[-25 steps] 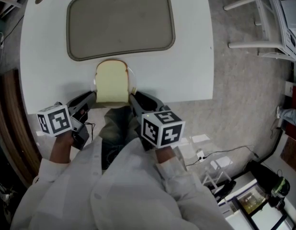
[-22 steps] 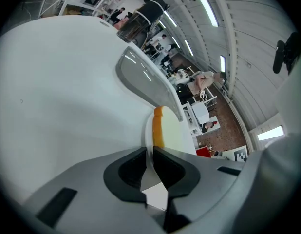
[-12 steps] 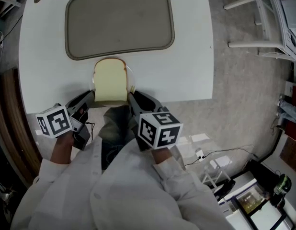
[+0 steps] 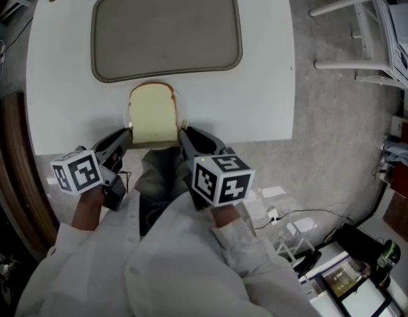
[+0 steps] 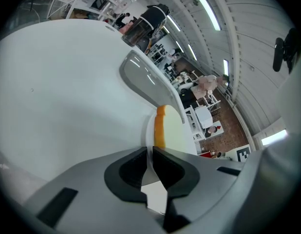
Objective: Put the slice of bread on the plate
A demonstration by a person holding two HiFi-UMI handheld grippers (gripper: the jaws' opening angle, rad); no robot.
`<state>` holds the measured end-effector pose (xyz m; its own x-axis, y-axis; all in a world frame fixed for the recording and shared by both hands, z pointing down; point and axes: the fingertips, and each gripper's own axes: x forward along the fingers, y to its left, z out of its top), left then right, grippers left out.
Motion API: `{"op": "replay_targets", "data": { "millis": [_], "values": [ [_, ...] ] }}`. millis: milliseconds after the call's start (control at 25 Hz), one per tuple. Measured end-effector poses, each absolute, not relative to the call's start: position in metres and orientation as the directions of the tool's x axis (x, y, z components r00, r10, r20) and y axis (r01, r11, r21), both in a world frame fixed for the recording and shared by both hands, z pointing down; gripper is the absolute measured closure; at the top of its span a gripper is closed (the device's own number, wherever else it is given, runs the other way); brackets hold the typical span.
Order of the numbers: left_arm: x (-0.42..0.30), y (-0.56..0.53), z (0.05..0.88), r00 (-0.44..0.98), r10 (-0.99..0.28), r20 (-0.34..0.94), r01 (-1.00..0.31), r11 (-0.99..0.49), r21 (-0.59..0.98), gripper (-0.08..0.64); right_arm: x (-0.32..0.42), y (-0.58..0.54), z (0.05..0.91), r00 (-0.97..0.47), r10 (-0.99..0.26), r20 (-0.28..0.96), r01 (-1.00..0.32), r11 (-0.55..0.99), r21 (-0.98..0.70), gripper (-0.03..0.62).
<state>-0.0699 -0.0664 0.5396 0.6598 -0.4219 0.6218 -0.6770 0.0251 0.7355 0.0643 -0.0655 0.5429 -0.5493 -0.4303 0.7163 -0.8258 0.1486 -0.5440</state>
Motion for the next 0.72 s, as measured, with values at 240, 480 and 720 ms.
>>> {"op": "replay_targets", "data": {
  "millis": [240,480,720],
  "values": [
    [-0.070,-0.063,0.541,0.662,-0.411,0.627,-0.684,0.011,0.730,0.517,0.064,-0.062,0.543,-0.539,-0.426,0.727,-0.834,0.147,-0.532,0.534],
    [-0.073,-0.064,0.526,0.673,-0.443,0.593,-0.665,-0.012,0.746,0.517,0.062,-0.064,0.530,-0.548,-0.449,0.706,-0.826,0.159,-0.541,0.534],
    [-0.077,-0.065,0.512,0.679,-0.463,0.570,-0.660,-0.046,0.750,0.517,0.057,-0.065,0.515,-0.545,-0.467,0.696,-0.829,0.174,-0.531,0.534]
  ]
}}
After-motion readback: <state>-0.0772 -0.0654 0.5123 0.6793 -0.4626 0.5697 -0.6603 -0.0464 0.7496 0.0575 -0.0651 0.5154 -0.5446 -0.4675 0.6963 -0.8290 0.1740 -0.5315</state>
